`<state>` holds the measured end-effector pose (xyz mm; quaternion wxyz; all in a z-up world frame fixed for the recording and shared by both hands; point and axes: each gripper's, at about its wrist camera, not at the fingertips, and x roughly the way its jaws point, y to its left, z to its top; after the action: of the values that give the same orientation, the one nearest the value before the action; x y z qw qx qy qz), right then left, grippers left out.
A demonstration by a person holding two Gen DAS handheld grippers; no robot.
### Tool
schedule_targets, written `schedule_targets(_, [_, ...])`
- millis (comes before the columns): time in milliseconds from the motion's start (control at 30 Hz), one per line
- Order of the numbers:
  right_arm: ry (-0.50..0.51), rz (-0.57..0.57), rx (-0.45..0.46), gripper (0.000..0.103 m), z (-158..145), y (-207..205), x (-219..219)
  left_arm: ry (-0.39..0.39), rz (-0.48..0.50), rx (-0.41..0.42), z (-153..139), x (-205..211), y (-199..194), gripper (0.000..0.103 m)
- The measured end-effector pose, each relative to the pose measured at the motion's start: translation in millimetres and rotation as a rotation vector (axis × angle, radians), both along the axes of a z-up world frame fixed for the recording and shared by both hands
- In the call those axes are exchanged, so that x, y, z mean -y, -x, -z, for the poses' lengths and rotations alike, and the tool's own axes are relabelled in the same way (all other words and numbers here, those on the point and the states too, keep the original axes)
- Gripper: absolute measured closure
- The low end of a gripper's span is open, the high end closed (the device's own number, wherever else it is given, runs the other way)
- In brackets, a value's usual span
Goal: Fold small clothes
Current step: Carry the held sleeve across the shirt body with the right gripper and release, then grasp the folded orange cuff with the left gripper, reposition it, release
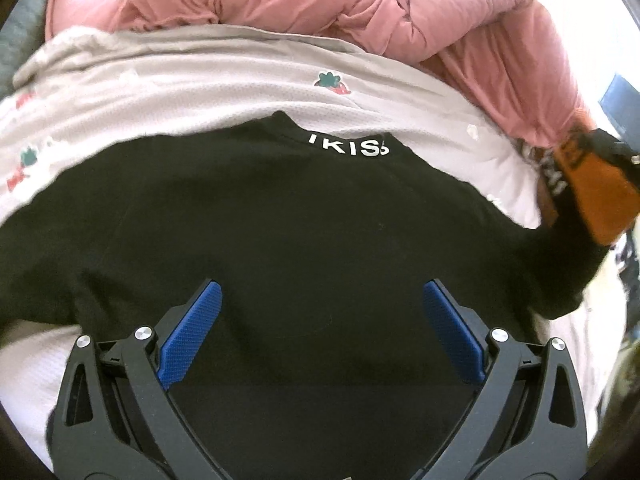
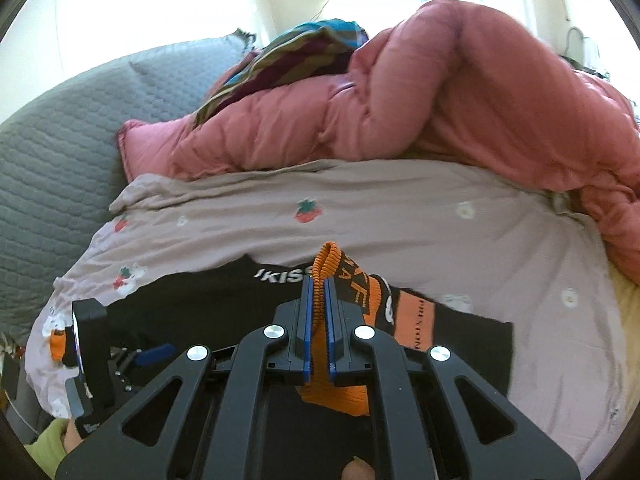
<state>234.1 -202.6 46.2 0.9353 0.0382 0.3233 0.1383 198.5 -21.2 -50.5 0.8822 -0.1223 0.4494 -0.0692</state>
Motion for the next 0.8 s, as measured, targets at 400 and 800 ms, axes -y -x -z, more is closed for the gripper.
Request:
schedule_targets(400, [-0.030,-0.074,-0.097,0.092,36.4,-22.4,-52.4,0.133,0.053,-0.022,17.1,-5.7,5.9,0.017])
schedule_targets(800, [-0.016,0.069,-0.090,0.075,48.8,-6.2,6.3,0.338,0.128,-0.068,21.5,14.6,-3.0,0.049])
